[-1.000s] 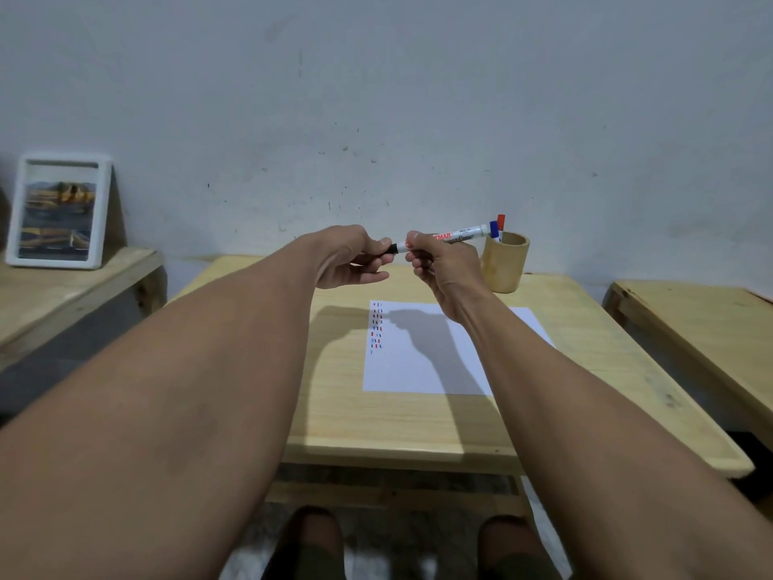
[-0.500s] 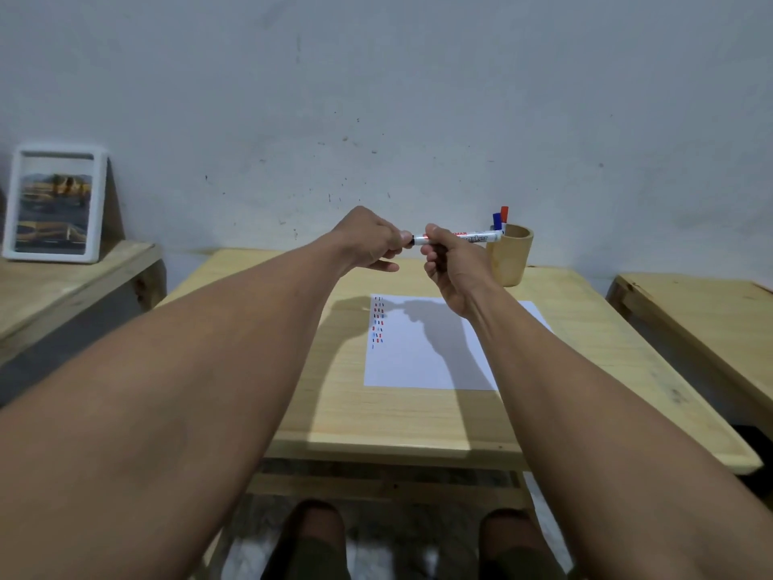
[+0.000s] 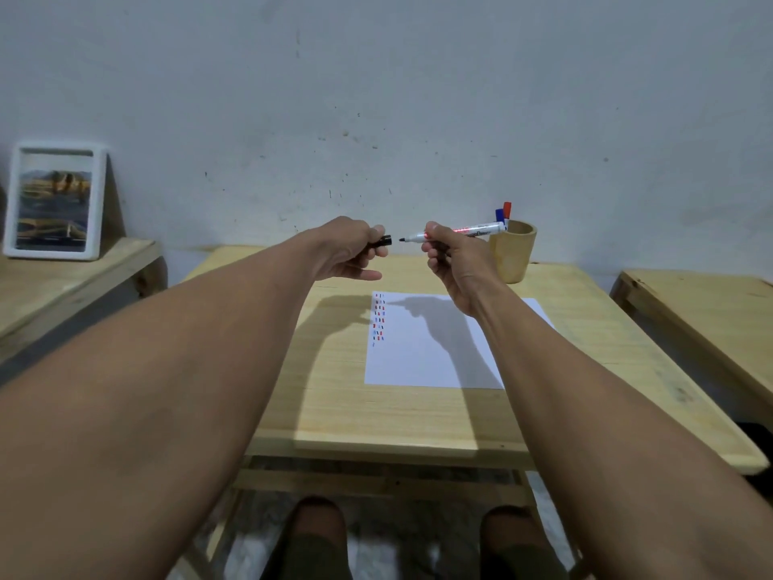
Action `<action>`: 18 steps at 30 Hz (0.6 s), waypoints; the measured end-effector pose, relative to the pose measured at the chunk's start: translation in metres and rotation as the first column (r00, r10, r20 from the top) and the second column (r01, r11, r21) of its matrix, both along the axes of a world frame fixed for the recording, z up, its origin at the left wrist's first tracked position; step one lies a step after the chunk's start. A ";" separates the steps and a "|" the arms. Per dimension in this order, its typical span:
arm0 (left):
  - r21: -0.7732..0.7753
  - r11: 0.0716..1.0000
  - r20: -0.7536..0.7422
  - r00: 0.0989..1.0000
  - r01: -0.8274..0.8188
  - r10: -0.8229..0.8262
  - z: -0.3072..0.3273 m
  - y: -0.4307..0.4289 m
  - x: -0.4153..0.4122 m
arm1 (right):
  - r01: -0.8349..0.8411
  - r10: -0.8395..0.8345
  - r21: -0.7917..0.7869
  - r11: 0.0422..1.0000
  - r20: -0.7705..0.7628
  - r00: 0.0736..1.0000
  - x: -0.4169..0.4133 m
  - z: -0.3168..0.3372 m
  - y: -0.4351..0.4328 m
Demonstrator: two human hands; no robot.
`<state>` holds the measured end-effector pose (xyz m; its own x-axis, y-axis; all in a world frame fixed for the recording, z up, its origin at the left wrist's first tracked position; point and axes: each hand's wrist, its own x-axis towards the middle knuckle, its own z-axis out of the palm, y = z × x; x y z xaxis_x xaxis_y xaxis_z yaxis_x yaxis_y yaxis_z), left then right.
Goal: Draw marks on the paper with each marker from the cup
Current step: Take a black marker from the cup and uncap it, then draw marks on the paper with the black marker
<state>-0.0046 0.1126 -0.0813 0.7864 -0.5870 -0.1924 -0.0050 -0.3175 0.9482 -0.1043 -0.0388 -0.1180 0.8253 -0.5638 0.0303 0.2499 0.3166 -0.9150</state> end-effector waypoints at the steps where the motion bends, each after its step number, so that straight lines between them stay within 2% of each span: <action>1: 0.017 1.000 0.016 1.000 -0.003 0.002 -0.001 0.003 0.002 | 0.014 -0.014 -0.014 1.000 -0.012 1.000 -0.001 0.000 -0.002; 6: 0.051 0.998 0.126 0.992 0.023 -0.029 -0.015 0.006 0.004 | 0.014 -0.021 -0.100 0.995 -0.064 0.998 -0.005 -0.003 -0.001; 10: 0.096 0.994 0.246 0.969 -0.044 0.019 -0.028 0.005 0.006 | -0.003 -0.024 -0.190 0.982 -0.139 0.990 -0.004 -0.009 0.008; 14: 0.219 0.960 0.399 0.914 -0.173 0.074 -0.046 0.010 0.011 | -0.014 -0.023 -0.216 0.976 -0.167 0.986 -0.009 -0.017 0.012; 18: 0.313 0.919 0.576 0.817 -0.238 0.016 -0.069 0.016 0.009 | -0.022 -0.037 -0.283 0.959 -0.203 0.979 -0.014 -0.028 0.014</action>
<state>0.0044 0.1282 -0.1502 0.8834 -0.4518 0.1243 -0.4262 -0.6648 0.6135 -0.1188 -0.0251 -0.1457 0.8263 -0.5628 0.0209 0.0500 0.0363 -0.9981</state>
